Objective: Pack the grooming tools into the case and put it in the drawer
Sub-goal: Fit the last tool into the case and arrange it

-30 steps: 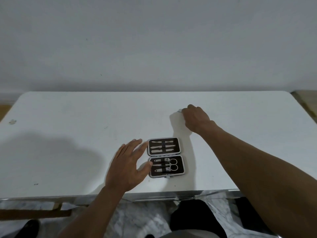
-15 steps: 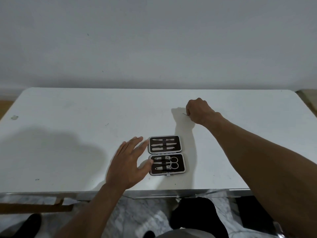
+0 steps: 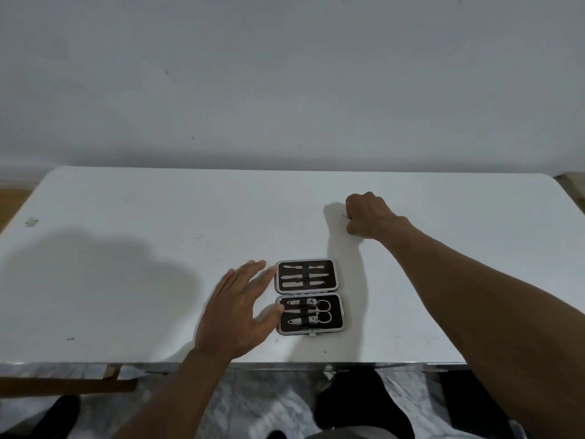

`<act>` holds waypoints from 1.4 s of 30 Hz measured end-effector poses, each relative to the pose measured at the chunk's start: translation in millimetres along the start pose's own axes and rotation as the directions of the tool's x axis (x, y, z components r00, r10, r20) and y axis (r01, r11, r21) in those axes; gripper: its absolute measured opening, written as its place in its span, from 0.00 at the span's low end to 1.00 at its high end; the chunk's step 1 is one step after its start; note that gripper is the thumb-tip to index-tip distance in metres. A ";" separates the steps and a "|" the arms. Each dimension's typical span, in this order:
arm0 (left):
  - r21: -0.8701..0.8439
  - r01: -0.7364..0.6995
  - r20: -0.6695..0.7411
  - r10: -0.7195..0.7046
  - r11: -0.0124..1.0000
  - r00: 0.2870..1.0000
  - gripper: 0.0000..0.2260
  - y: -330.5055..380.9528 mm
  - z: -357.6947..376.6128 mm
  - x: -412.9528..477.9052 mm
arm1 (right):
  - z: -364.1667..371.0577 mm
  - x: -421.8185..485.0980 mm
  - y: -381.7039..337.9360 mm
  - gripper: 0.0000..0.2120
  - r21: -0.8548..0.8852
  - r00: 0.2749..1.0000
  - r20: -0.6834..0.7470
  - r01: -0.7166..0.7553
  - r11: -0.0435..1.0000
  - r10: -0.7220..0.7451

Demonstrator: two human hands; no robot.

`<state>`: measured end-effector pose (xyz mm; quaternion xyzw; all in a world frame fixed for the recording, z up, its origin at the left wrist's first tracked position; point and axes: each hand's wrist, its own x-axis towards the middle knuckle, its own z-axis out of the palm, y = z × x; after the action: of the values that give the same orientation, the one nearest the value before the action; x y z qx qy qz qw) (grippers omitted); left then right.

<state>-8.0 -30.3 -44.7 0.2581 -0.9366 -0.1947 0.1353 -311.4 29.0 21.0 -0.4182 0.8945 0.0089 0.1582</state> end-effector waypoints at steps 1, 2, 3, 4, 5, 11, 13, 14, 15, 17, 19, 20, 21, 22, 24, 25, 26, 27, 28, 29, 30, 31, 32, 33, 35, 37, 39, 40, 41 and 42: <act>0.002 0.000 -0.002 0.000 1.000 1.000 0.27 0.0 0.3 0.0 | 1.2 -1.9 -1.2 0.07 0.003 1.000 0.011 -0.006 1.000 0.006; 0.003 0.002 -0.005 -0.002 1.000 1.000 0.28 0.2 0.6 0.1 | 2.1 -4.3 -2.9 0.08 0.011 1.000 0.025 -0.014 1.000 0.014; 0.005 0.004 -0.007 -0.004 1.000 1.000 0.28 0.2 0.9 -0.1 | 2.8 -7.1 -4.6 0.10 0.024 0.999 0.043 -0.022 0.999 0.021; 0.007 0.005 -0.006 -0.005 1.000 1.000 0.28 0.2 1.2 -0.4 | 3.4 -10.4 -5.9 0.12 0.040 0.998 0.057 -0.028 0.999 0.026; 0.011 0.004 -0.004 -0.004 1.000 1.000 0.28 0.1 1.3 -0.7 | 4.5 -14.3 -6.9 0.13 0.060 0.997 0.067 -0.035 0.998 0.031; 0.026 -0.002 -0.018 0.002 1.000 1.000 0.27 -1.1 1.8 -0.9 | 9.4 -50.2 -11.5 0.09 0.290 0.997 0.035 -0.071 0.954 0.063; 0.027 -0.005 -0.024 0.006 1.000 1.000 0.27 -1.3 2.5 -0.7 | 9.4 -62.8 -12.7 0.10 0.379 0.997 0.041 -0.078 0.922 0.068; 0.027 -0.007 -0.030 0.008 1.000 1.000 0.27 -1.3 2.9 -0.8 | 9.8 -68.2 -13.0 0.10 0.430 0.996 0.041 -0.084 0.899 0.074; 0.030 -0.010 -0.035 0.011 1.000 0.999 0.27 -1.3 3.2 -1.0 | 10.8 -73.0 -13.1 0.10 0.479 0.996 0.043 -0.094 0.873 0.084; 0.037 -0.013 -0.038 0.015 0.999 0.999 0.27 -1.8 3.1 -1.6 | 13.5 -83.6 -13.1 0.08 0.564 0.992 0.057 -0.122 0.817 0.109; 0.042 -0.012 -0.033 0.014 0.999 0.999 0.27 -1.8 2.6 -1.6 | 16.8 -93.8 -12.0 0.06 0.624 0.990 0.065 -0.136 0.770 0.123; 0.044 -0.012 -0.031 0.014 0.999 0.999 0.27 -1.7 2.4 -1.5 | 18.3 -98.8 -11.6 0.07 0.637 0.990 0.060 -0.134 0.759 0.125; 0.044 -0.012 -0.034 0.014 0.999 0.999 0.27 -1.5 2.1 -1.2 | 19.4 -103.6 -11.2 0.08 0.640 0.991 0.050 -0.128 0.757 0.124; 0.040 -0.011 -0.039 0.012 0.999 0.999 0.27 -1.3 2.1 -1.1 | 19.4 -108.5 -11.1 0.09 0.637 0.992 0.033 -0.117 0.762 0.124; 0.034 -0.010 -0.044 0.012 0.999 0.999 0.27 -0.7 1.8 -1.4 | 17.8 -116.2 -11.4 0.09 0.615 0.994 -0.018 -0.077 0.784 0.112; 0.034 -0.012 -0.047 0.013 0.999 0.999 0.27 -0.8 2.1 -1.4 | 17.5 -118.4 -11.7 0.09 0.593 0.994 -0.046 -0.049 0.804 0.095; 0.035 -0.013 -0.049 0.015 0.999 0.999 0.26 -1.5 2.6 -1.0 | 17.6 -119.9 -12.2 0.08 0.564 0.995 -0.066 -0.023 0.825 0.073; 0.037 -0.012 -0.049 0.014 0.999 0.999 0.26 -2.0 3.0 -1.1 | 17.5 -121.0 -13.2 0.08 0.535 0.996 -0.076 0.001 0.845 0.047; 0.041 -0.009 -0.049 0.011 0.999 0.999 0.26 -2.2 3.2 -1.6 | 17.7 -121.7 -14.5 0.07 0.505 0.996 -0.085 0.023 0.863 0.024; 0.044 -0.005 -0.048 0.007 0.999 0.999 0.26 -1.9 3.1 -1.9 | 17.9 -122.1 -15.6 0.07 0.473 0.995 -0.099 0.043 0.880 0.004; 0.047 -0.002 -0.048 0.005 0.999 0.999 0.26 -1.4 3.1 -2.0 | 17.9 -122.5 -16.6 0.06 0.442 0.993 -0.114 0.062 0.895 -0.013; 0.050 -0.004 -0.049 0.006 0.999 0.999 0.26 -1.2 2.8 -1.8 | 17.8 -123.0 -17.4 0.06 0.422 0.992 -0.128 0.076 0.903 -0.023; 0.053 -0.007 -0.049 0.009 0.999 0.999 0.26 -1.4 2.9 -1.5 | 17.1 -123.4 -18.4 0.06 0.415 0.990 -0.139 0.084 0.906 -0.028; 0.056 -0.009 -0.049 0.012 0.998 0.999 0.26 -1.4 2.9 -1.5 | 16.4 -123.4 -18.8 0.06 0.410 0.989 -0.146 0.090 0.907 -0.032; 0.059 -0.012 -0.046 0.015 0.998 0.999 0.26 -1.0 2.8 -1.2 | 14.9 -121.7 -19.2 0.06 0.397 0.988 -0.145 0.098 0.913 -0.043; 0.056 -0.011 -0.042 0.013 0.998 0.999 0.26 -1.2 2.6 -0.5 | 13.9 -118.6 -18.6 0.06 0.394 0.991 -0.123 0.099 0.914 -0.054; 0.052 -0.008 -0.043 0.010 0.999 0.999 0.26 -1.4 2.7 -0.1 | 13.1 -115.4 -18.4 0.07 0.377 0.993 -0.090 0.104 0.921 -0.075; 0.053 -0.007 -0.043 0.010 0.999 0.999 0.27 -1.6 2.9 0.1 | 13.1 -113.8 -18.5 0.08 0.357 0.993 -0.075 0.107 0.928 -0.086; 0.055 -0.007 -0.043 0.010 0.998 0.999 0.27 -1.7 3.1 0.1 | 13.5 -112.3 -19.0 0.08 0.335 0.993 -0.063 0.111 0.936 -0.095; 0.056 -0.007 -0.044 0.009 0.998 0.999 0.27 -1.7 3.3 0.2 | 14.0 -111.4 -19.9 0.08 0.315 0.993 -0.056 0.116 0.942 -0.103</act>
<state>-8.6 -30.8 -48.4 0.2622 -0.9395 -0.1621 0.1493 -225.8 101.1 42.4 -0.4364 0.8625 -0.1519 0.2063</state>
